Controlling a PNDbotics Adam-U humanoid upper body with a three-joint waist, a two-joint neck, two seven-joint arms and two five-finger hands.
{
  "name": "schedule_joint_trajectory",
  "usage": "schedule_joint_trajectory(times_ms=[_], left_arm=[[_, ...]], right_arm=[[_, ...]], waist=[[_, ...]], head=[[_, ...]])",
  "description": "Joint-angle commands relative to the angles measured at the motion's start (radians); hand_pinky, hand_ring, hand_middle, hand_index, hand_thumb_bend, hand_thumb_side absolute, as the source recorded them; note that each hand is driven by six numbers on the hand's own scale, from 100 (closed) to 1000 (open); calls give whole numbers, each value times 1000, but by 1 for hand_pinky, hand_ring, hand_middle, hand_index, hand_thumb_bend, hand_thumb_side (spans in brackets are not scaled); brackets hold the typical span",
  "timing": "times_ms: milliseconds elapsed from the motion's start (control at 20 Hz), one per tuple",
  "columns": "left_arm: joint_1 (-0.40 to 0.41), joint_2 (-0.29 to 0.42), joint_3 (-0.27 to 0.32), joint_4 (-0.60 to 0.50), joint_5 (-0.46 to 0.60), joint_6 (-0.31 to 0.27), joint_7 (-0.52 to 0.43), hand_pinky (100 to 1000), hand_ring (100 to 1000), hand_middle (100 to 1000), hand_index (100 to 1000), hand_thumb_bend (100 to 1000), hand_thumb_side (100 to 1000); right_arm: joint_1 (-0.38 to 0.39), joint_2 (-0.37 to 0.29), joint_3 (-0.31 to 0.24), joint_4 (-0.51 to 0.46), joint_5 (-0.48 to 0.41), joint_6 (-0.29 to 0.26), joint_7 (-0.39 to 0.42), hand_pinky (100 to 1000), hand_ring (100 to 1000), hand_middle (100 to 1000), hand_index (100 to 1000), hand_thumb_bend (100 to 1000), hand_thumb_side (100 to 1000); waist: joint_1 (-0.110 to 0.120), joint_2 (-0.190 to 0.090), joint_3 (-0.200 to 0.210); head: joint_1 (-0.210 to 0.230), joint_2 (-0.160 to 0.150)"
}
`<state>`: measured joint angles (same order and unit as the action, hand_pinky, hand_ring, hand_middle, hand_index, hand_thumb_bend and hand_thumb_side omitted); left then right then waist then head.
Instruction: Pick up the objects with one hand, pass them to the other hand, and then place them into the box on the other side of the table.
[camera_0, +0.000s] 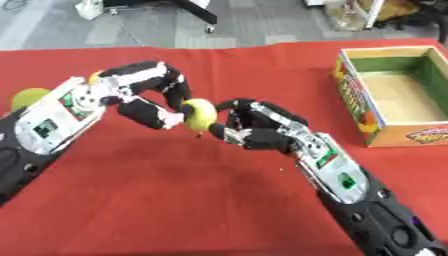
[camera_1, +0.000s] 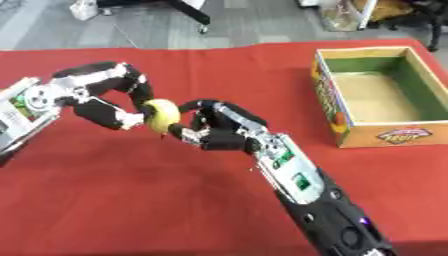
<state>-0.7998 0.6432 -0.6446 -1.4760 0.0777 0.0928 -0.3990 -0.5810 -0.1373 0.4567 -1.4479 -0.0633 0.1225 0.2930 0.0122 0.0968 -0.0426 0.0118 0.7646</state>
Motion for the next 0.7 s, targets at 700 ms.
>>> schedule_joint_trajectory(times_ms=[700], left_arm=[[-32, -28, -1, 0, 0, -6, -13, 612, 523, 371, 389, 100, 100]], right_arm=[[-20, 0, -2, -16, 16, -17, 18, 594, 581, 401, 768, 379, 425]], waist=[[2, 4, 2]], head=[[-3, 5]])
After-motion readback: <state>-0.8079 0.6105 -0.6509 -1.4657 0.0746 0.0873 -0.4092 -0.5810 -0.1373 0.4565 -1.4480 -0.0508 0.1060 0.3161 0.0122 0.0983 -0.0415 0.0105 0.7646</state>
